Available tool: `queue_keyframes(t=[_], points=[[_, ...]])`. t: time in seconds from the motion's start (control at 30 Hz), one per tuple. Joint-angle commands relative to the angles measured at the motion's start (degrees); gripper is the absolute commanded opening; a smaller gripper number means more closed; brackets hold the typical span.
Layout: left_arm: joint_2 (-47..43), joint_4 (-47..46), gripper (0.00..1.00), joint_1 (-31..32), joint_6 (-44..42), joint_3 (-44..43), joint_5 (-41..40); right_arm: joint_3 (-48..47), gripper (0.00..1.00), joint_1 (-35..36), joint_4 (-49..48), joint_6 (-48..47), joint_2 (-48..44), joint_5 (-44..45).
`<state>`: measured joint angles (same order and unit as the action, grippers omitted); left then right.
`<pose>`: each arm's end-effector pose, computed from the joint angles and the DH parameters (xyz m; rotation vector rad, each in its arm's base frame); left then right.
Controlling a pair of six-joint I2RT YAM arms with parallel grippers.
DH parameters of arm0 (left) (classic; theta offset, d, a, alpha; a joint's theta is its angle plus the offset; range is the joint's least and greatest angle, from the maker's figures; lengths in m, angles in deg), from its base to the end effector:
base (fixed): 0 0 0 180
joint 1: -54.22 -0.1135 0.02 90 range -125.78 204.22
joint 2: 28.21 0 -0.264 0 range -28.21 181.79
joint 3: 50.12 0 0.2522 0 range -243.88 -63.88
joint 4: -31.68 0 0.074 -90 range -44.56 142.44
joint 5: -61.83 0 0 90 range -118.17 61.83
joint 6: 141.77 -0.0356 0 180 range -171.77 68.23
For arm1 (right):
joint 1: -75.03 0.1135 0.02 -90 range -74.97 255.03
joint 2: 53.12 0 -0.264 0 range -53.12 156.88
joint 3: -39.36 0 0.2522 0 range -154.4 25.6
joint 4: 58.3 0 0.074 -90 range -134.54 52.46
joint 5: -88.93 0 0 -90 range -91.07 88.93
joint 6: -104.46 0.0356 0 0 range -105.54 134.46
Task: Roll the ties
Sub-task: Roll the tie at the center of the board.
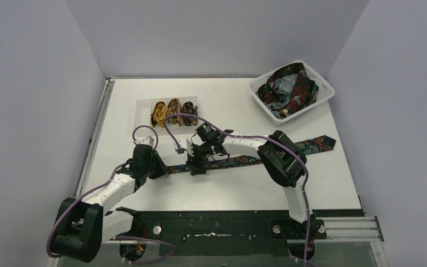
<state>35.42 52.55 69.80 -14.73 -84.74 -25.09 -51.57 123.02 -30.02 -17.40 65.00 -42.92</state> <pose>0.1863 -0.0539 0.1440 -0.4409 2.4582 -0.4644 0.2673 0.3322 0.1483 -1.8017 1.6978 1.0379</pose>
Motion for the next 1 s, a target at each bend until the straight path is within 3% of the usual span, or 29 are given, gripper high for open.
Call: queue_keyframes(t=[0.0,0.13,0.27,0.53,0.6,0.8,0.97], points=[[-4.57,9.79,0.0,0.63,-0.01,-5.57,-6.81,3.87,0.77,-0.7,-8.48,9.1,-6.92,6.31],[-6.02,15.22,0.0,1.36,-0.01,-9.19,-9.96,7.17,0.9,-0.82,-15.84,17.48,-13.12,9.73],[-5.34,18.42,0.0,2.81,0.09,-12.38,-12.51,10.2,0.96,-1.29,-19.16,28.26,-17.61,16.69],[-1.42,23.67,0.0,12.51,3.83,-21.11,-23.08,24.98,1.0,-1.04,-26.36,41.4,-35.69,44.16],[-0.01,24.35,0.0,14.92,4.18,-23.11,-25.46,25.2,1.0,-1.64,-20.89,50.2,-38.07,52.16],[6.41,24.25,0.0,20.48,4.77,-27.74,-28.02,23.39,0.98,-6.38,-10.99,57.2,-36.18,48.69],[12.12,21.81,0.0,24.98,4.48,-30.81,-27.42,28.6,0.98,-8.39,-14.06,62.71,-39.79,45.91]])
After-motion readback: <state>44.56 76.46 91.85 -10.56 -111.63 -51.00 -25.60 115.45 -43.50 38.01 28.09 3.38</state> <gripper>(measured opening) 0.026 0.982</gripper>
